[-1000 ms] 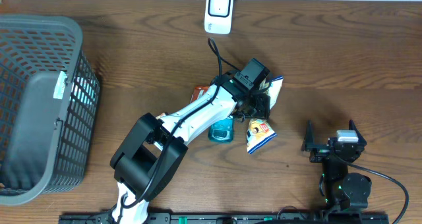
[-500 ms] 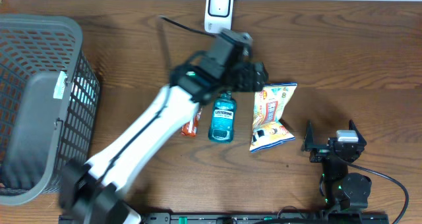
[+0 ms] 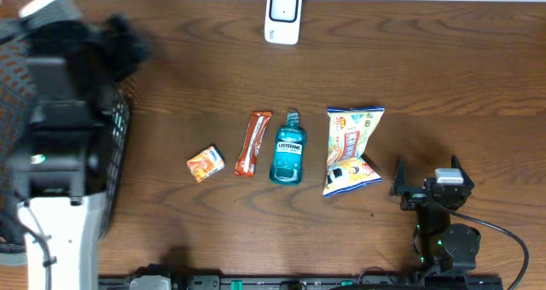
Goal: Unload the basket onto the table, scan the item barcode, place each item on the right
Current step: 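Release the yellow pack and retract the left gripper to the basket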
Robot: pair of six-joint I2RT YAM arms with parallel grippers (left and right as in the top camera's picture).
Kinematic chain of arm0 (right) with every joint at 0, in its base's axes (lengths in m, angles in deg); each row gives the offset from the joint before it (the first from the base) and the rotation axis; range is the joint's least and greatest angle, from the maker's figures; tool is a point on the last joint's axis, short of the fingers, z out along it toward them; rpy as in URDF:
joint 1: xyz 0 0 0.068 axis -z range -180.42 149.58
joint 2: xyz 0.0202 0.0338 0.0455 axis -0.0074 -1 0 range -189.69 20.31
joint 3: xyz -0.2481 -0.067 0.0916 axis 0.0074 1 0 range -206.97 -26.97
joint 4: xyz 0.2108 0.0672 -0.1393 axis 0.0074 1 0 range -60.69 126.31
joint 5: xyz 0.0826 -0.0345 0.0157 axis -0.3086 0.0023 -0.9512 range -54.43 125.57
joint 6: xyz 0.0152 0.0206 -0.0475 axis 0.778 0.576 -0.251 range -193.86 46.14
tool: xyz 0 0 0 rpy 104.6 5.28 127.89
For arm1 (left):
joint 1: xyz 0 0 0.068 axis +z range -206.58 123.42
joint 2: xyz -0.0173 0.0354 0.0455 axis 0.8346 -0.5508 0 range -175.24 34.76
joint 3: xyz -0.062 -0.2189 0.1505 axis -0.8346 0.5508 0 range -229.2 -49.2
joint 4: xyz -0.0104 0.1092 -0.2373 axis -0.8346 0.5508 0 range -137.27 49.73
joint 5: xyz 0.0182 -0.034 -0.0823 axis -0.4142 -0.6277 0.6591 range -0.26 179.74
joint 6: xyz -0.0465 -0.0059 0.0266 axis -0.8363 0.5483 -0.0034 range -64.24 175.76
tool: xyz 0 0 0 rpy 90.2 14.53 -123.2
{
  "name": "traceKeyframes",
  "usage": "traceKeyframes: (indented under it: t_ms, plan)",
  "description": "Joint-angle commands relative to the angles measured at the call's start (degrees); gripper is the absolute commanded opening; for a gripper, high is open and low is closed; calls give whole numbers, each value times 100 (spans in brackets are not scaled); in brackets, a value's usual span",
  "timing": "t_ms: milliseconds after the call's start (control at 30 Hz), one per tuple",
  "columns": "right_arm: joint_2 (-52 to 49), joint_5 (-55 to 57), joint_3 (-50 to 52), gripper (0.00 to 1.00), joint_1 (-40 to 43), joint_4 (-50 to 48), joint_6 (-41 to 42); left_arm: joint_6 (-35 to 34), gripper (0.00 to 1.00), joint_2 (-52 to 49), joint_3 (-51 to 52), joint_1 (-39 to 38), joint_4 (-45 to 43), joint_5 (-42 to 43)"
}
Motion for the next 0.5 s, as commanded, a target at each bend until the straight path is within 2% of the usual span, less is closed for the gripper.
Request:
traceKeyframes:
  t_ms: [0, 67, 233, 467]
  plan:
    - [26, -11, 7, 99, -13, 17, -70, -1471, 98, -376, 4, 1556, 684, -203]
    - [26, -11, 7, 99, -13, 17, -70, -1818, 98, -673, 7, 2146, 1040, 332]
    - [26, -11, 7, 99, -11, 17, -70, -1827, 98, -1904, 59, 2983, 1429, 1827]
    - [26, -11, 7, 99, -13, 17, -72, -1801, 96, -3427, 59, 3010, 1515, 2306]
